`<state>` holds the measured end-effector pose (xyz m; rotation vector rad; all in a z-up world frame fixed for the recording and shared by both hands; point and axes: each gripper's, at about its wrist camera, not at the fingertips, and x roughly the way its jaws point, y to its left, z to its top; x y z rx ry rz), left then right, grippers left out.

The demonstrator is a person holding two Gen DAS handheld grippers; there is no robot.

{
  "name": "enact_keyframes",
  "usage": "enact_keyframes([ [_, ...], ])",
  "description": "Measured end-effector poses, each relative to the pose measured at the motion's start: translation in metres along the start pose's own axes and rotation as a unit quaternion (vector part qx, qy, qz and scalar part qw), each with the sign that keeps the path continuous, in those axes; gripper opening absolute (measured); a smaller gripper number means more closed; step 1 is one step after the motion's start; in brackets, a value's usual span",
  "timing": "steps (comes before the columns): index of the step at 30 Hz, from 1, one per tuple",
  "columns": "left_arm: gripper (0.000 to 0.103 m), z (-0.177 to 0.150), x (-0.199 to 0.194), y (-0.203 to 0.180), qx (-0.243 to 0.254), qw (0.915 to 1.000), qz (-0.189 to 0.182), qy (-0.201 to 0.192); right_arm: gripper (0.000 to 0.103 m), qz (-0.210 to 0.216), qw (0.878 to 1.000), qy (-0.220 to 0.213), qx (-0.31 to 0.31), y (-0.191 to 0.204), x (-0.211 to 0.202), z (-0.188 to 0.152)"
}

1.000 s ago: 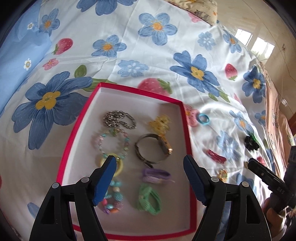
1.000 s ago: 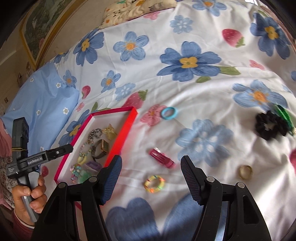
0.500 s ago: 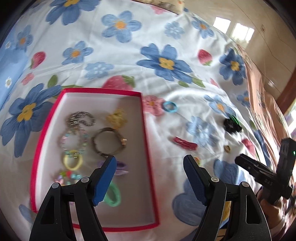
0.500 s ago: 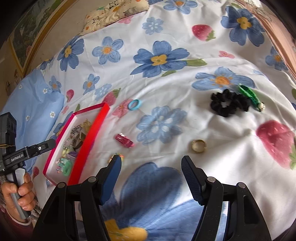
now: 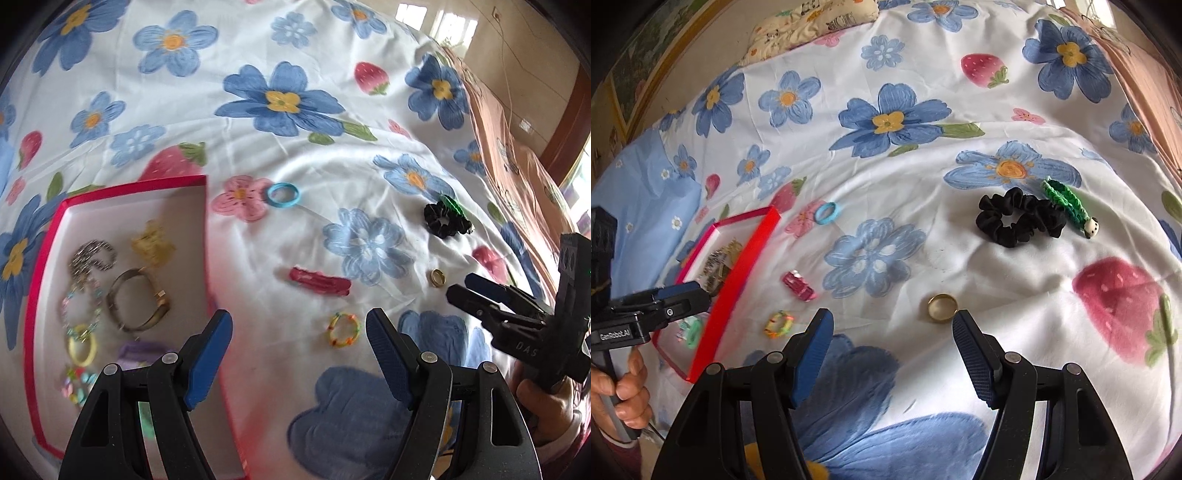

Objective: Organize jewelry
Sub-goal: 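Grasp the pink hair clip with the left tool while the right tool grasps the gold ring, then carry the pink clip and gold ring into the box and open both tools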

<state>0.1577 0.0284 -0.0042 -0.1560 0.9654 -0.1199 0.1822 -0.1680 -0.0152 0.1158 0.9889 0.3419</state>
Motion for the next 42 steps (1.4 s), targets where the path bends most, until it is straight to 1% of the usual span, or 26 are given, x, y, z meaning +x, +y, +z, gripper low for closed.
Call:
enact_keyframes([
  [6,0.075,0.024,0.049,-0.016,0.003,0.9995,0.003,0.03,0.068,-0.029,0.999,0.021,-0.018,-0.009,0.021,0.005],
  [11,0.074,0.036,0.09,-0.023,-0.006,0.9982,0.015,0.058,0.057,-0.036,0.999,0.03,-0.006,-0.021,0.031,0.006],
  [13,0.07,0.037,0.105,-0.026,-0.002,0.9972,0.028,0.069,0.054,-0.036,0.999,0.031,0.0,-0.024,0.032,0.006],
  [14,0.066,0.037,0.111,-0.028,0.0,0.9968,0.031,0.073,0.052,-0.036,0.999,0.031,0.0,-0.025,0.033,0.005],
  [15,0.058,0.036,0.117,-0.029,0.004,0.9965,0.031,0.078,0.051,-0.037,0.999,0.032,0.001,-0.025,0.034,0.005],
  [18,0.059,0.034,0.122,-0.034,0.021,0.9966,0.039,0.069,0.046,-0.041,0.999,0.036,-0.003,-0.025,0.038,0.005],
  [21,0.058,0.031,0.122,-0.033,0.025,0.9972,0.033,0.063,0.038,-0.052,0.998,0.037,-0.01,-0.023,0.042,0.004],
  [23,0.058,0.028,0.116,-0.029,0.023,0.9977,0.025,0.058,0.023,-0.06,0.997,0.035,-0.017,-0.021,0.042,0.004],
  [25,0.058,0.026,0.114,-0.027,0.02,0.9981,0.018,0.055,0.023,-0.058,0.998,0.033,-0.016,-0.02,0.041,0.004],
  [31,0.058,0.018,0.087,-0.021,0.015,0.9991,-0.007,0.039,0.023,-0.038,0.999,0.024,-0.011,-0.016,0.032,0.004],
  [37,0.058,0.006,0.052,-0.016,0.018,0.9994,-0.022,0.02,0.023,-0.008,1.0,0.011,-0.01,-0.002,0.018,0.006],
  [42,0.058,-0.004,0.016,-0.005,0.013,0.9995,-0.027,-0.001,0.023,0.015,1.0,0.009,-0.016,0.016,0.014,0.005],
])
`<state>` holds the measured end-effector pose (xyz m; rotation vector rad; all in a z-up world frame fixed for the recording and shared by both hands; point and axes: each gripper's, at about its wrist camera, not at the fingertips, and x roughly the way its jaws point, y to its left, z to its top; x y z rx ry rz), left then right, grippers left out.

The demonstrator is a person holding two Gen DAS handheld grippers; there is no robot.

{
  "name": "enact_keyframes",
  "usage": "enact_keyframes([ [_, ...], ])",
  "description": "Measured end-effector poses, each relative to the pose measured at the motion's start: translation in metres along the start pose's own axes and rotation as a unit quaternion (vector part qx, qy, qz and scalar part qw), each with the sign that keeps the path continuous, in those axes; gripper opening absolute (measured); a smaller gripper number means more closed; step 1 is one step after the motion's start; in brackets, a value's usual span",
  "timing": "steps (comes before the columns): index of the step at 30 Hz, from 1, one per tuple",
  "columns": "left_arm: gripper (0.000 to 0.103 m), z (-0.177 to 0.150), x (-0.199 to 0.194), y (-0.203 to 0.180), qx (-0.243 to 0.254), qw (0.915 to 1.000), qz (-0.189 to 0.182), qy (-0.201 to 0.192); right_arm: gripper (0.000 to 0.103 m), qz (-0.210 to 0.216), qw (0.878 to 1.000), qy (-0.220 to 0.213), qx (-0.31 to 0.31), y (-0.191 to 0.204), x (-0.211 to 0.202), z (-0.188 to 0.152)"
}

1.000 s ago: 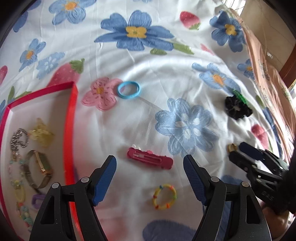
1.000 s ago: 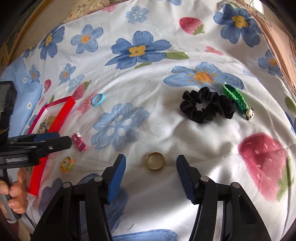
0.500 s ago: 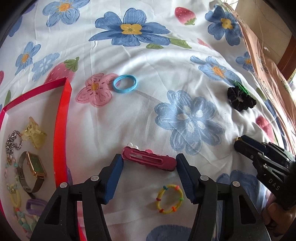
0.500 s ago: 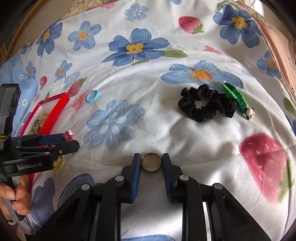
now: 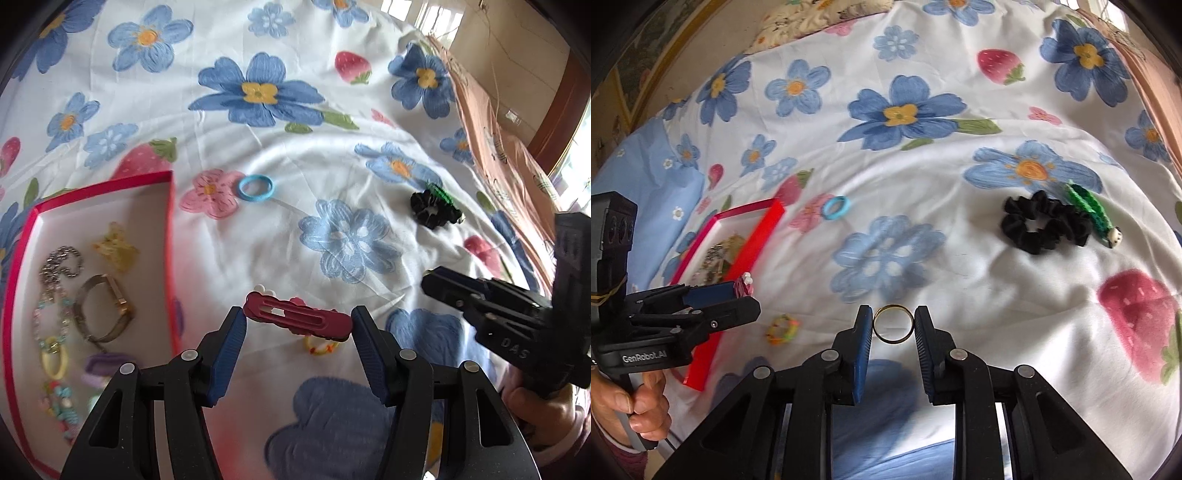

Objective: Organize jewelry
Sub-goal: 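Carry the pink clip and gold ring into the box and open both tools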

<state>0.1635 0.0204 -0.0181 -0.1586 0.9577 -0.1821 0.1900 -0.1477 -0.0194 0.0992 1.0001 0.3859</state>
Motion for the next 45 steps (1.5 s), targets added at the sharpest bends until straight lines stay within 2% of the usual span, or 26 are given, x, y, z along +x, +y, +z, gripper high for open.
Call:
enact_keyframes([
  [16,0.058,-0.039,-0.077,0.049,-0.048,0.9979,0.023,-0.037,0.023,0.056,0.997,0.006,-0.045,0.068,0.003,0.0],
  [30,0.058,-0.066,-0.105,0.095,-0.1,0.9929,0.043,-0.047,0.023,0.09,0.992,0.02,-0.083,0.121,0.014,-0.003],
  [45,0.058,-0.094,-0.13,0.132,-0.121,0.9882,0.08,-0.048,0.023,0.129,0.982,0.04,-0.131,0.184,0.033,-0.009],
])
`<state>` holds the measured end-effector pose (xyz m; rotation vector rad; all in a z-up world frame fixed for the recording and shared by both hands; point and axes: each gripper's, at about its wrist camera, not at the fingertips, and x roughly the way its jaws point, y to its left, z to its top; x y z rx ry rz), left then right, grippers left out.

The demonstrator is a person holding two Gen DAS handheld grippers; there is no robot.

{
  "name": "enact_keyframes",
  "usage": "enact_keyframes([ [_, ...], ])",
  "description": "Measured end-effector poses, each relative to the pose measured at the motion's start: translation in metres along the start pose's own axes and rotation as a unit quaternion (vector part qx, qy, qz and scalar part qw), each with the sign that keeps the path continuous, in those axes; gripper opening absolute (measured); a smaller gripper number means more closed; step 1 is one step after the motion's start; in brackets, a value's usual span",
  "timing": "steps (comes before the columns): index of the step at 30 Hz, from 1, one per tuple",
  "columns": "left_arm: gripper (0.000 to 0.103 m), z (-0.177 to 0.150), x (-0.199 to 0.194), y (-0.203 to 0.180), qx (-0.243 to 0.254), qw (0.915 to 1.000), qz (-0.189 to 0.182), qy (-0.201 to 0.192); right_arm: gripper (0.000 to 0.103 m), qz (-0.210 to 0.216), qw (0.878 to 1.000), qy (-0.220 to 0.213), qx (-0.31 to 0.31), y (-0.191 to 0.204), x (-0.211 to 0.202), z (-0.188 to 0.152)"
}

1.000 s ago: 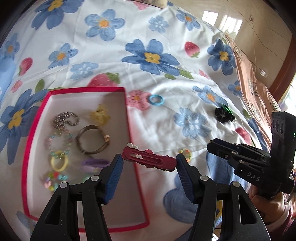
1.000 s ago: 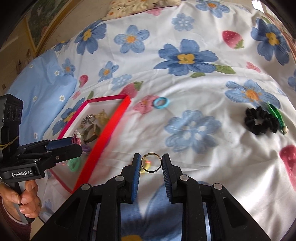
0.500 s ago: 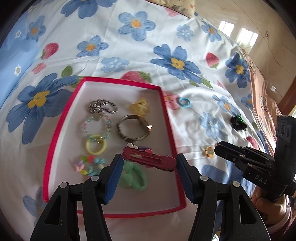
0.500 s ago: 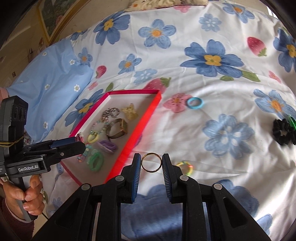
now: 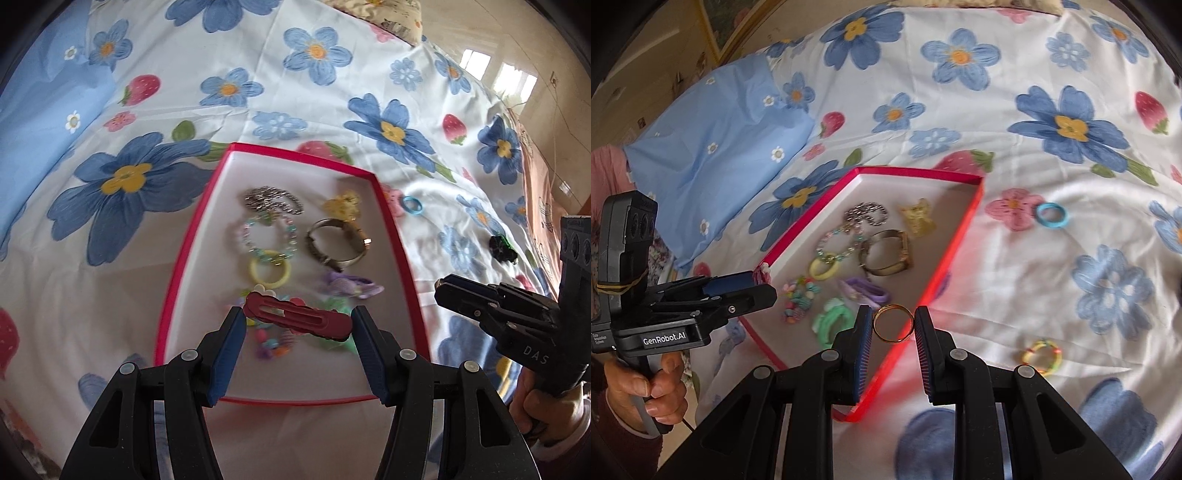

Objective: Organize jewelry
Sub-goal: 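Carry the pink clip and gold ring into the box and open both tools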

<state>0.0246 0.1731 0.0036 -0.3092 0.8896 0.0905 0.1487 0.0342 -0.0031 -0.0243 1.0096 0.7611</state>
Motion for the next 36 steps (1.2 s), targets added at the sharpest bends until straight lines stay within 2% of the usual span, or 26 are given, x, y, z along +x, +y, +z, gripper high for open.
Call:
enact_keyframes([
  [10,0.058,0.008,0.019,0.014,-0.002,0.9997,0.023,0.009,0.023,0.015,0.999,0.02,-0.021,0.021,0.03,0.007],
  [24,0.059,0.015,0.057,0.019,0.005,0.9987,0.036,0.035,0.023,0.001,0.998,0.053,-0.042,0.026,0.08,0.018],
  [36,0.059,0.013,0.062,0.023,-0.004,0.9986,0.037,0.038,0.027,-0.001,0.997,0.059,-0.059,0.033,0.085,0.016],
])
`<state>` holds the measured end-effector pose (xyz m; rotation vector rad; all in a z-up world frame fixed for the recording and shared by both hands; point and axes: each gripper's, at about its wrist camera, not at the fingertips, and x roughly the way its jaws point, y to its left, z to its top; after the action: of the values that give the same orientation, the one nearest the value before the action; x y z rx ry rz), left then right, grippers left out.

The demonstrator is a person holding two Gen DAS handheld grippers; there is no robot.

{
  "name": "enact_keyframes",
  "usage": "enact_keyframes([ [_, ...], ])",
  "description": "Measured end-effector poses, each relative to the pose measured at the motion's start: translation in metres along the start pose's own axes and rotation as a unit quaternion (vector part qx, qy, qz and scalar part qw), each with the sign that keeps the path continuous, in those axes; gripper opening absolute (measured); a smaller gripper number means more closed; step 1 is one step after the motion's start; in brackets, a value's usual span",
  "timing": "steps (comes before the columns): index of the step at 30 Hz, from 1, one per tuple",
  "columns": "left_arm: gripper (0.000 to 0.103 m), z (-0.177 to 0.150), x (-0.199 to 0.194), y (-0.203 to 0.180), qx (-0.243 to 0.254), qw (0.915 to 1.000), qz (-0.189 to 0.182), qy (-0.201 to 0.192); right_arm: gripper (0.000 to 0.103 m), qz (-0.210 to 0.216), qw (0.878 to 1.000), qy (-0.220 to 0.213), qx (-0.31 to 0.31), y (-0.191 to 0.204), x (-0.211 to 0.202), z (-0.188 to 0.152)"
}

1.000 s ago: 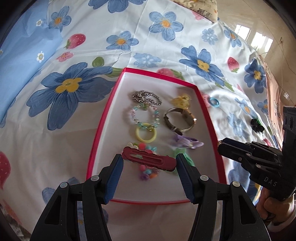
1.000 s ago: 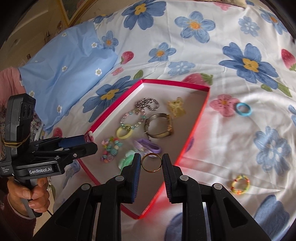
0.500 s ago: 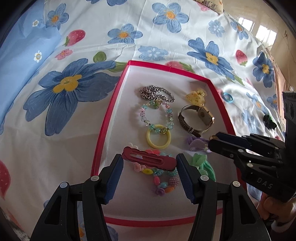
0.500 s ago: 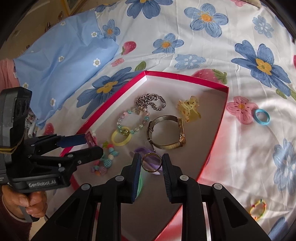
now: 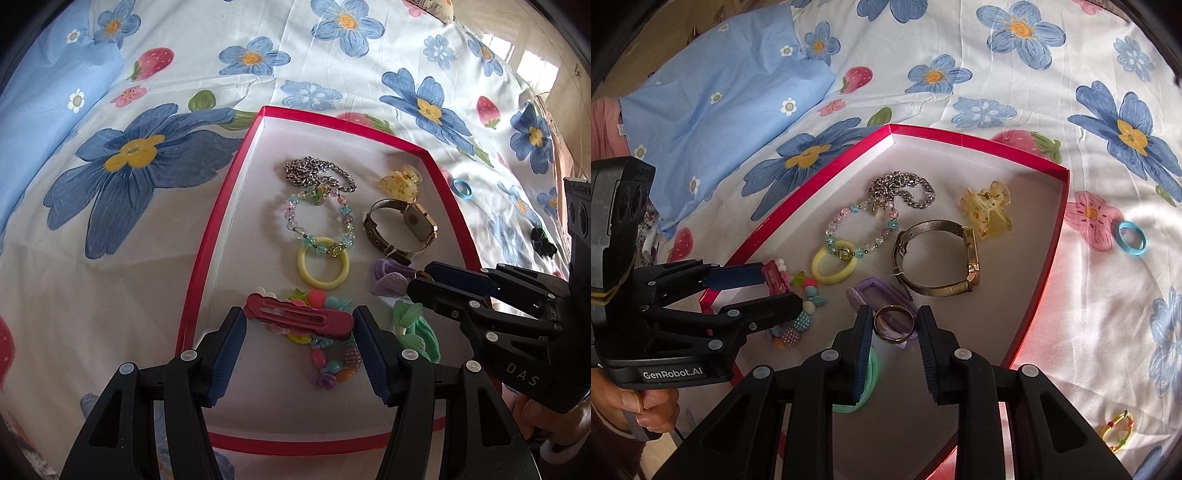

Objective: Organize jewelry
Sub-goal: 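Carry the pink clip and gold ring into the box and open both tools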

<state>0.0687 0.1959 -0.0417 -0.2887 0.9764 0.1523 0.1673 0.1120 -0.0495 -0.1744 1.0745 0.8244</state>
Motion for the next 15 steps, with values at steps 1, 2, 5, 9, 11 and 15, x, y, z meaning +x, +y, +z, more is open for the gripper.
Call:
enact_keyframes([
  [1,0.059,0.0,0.0002,0.0002,0.0,1.0,0.0,0.0,0.027,0.0,1.0,0.0,0.0,0.0003,0.0,0.0001],
  [2,0.059,0.0,0.0001,0.0003,0.0,1.0,0.0,0.001,0.027,-0.001,1.0,0.0,-0.001,0.0003,0.0001,0.0002],
  [5,0.06,-0.0008,-0.0001,0.0006,-0.002,1.0,0.001,0.001,0.027,0.0,1.0,0.0,0.0,0.0001,0.0002,0.0004],
  [9,0.061,-0.0012,-0.0007,0.001,-0.005,1.0,0.001,0.001,0.027,0.001,1.0,-0.003,0.002,-0.0005,-0.0015,0.0001],
  [11,0.062,-0.0017,-0.0011,0.0007,-0.006,1.0,0.003,0.001,0.028,0.0,1.0,-0.003,0.003,0.0005,-0.0021,-0.0001],
  [15,0.065,-0.0029,-0.0028,0.0017,-0.009,0.9999,0.004,0.002,0.034,0.002,1.0,-0.003,0.007,0.0008,-0.0033,-0.0002],
])
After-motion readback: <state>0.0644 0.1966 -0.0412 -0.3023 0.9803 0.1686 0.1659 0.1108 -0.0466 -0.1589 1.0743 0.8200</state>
